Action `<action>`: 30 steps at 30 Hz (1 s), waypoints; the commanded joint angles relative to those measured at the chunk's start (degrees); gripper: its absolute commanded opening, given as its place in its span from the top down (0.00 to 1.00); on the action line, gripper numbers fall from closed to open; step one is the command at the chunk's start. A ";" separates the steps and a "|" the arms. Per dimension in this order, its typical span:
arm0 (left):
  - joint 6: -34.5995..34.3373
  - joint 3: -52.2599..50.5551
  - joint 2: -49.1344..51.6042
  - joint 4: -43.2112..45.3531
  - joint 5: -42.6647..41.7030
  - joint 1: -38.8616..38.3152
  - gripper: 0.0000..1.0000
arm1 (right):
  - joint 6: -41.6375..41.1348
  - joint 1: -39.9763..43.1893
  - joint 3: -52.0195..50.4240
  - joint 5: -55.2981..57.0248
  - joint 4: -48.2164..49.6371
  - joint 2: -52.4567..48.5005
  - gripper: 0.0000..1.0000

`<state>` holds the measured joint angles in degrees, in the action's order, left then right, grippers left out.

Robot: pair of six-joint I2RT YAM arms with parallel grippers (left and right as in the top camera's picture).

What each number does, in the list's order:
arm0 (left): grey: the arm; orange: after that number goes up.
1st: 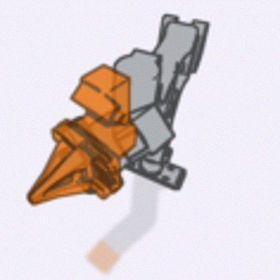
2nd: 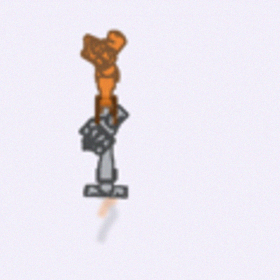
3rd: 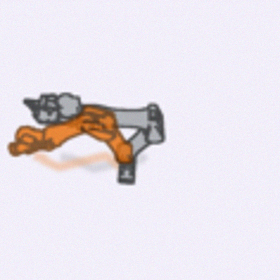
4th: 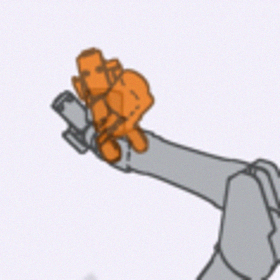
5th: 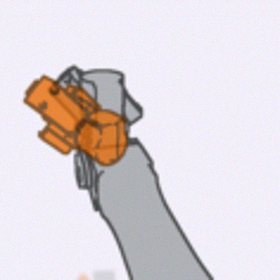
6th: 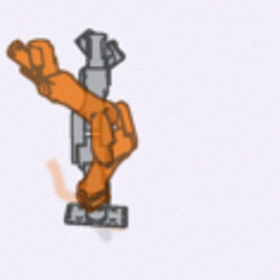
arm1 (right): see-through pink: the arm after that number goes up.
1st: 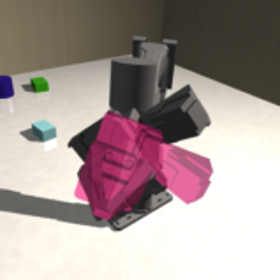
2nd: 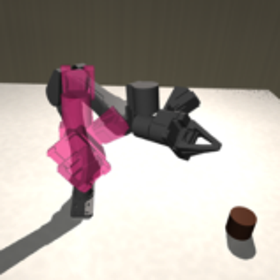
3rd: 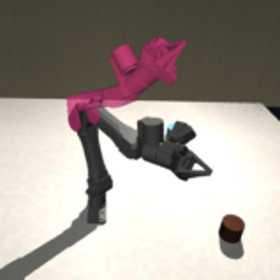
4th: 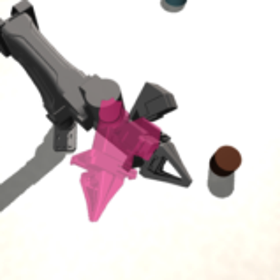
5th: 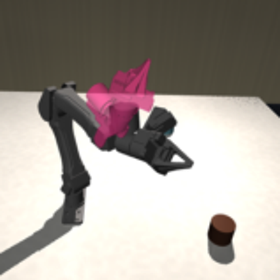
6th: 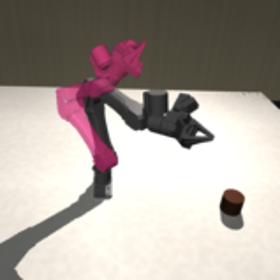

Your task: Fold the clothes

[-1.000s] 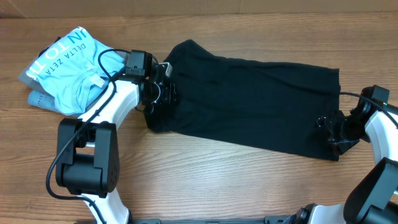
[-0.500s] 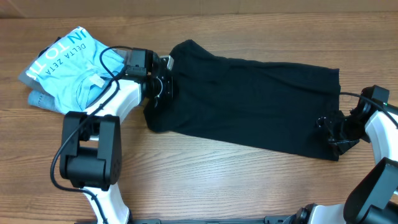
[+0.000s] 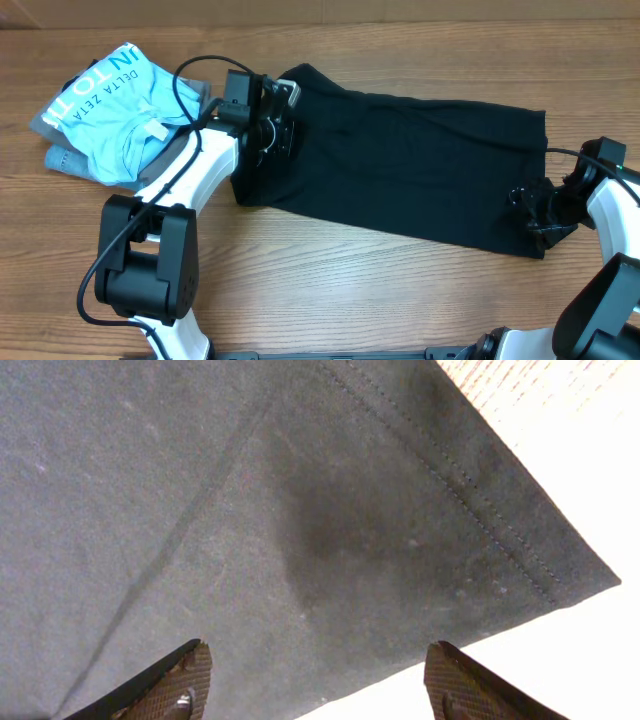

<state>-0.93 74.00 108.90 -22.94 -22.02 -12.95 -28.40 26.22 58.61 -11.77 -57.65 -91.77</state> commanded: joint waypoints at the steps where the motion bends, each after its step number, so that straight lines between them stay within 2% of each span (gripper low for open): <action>1: 1.11 0.61 0.20 -2.89 6.29 0.35 0.66 | 0.35 0.09 0.59 0.11 0.24 1.05 0.27; 3: 0.66 0.61 0.20 -4.83 9.79 0.50 0.55 | 0.35 0.09 0.59 0.11 0.26 1.05 0.27; 4: 0.28 0.61 0.20 -5.62 11.08 0.61 0.54 | 0.33 0.09 0.59 0.13 0.26 1.05 0.27; 7: 0.04 0.61 0.20 -6.71 12.63 1.22 0.56 | 0.35 0.09 0.59 0.13 0.26 1.05 0.27; 10: -0.96 0.61 0.20 -7.23 12.63 2.10 0.62 | 0.35 0.09 0.59 0.13 0.17 1.05 0.27; 13: -2.67 0.83 0.15 -6.88 12.83 3.04 0.61 | 0.35 0.09 0.59 0.13 0.09 1.05 0.27; 15: -5.01 1.09 0.15 -5.49 11.26 3.85 0.45 | 0.35 0.11 0.59 0.15 0.26 1.05 0.27; 17: -7.04 1.09 0.15 -2.64 5.16 4.44 0.39 | 0.33 0.09 0.59 0.13 0.50 1.05 0.27; 19: -7.26 1.09 0.17 -0.85 0.44 4.59 0.39 | 0.33 0.11 0.59 0.15 0.57 1.05 0.27; 26: -8.76 1.07 4.33 4.04 -0.13 3.23 0.36 | 0.35 0.09 0.59 0.15 0.48 1.05 0.27; 30: -8.76 1.07 8.66 7.26 -3.67 2.80 0.40 | 0.35 0.09 0.59 0.13 0.33 1.05 0.27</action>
<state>-8.88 74.30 113.40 -17.08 -21.37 -9.69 -28.40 26.22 58.61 -11.75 -57.52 -91.77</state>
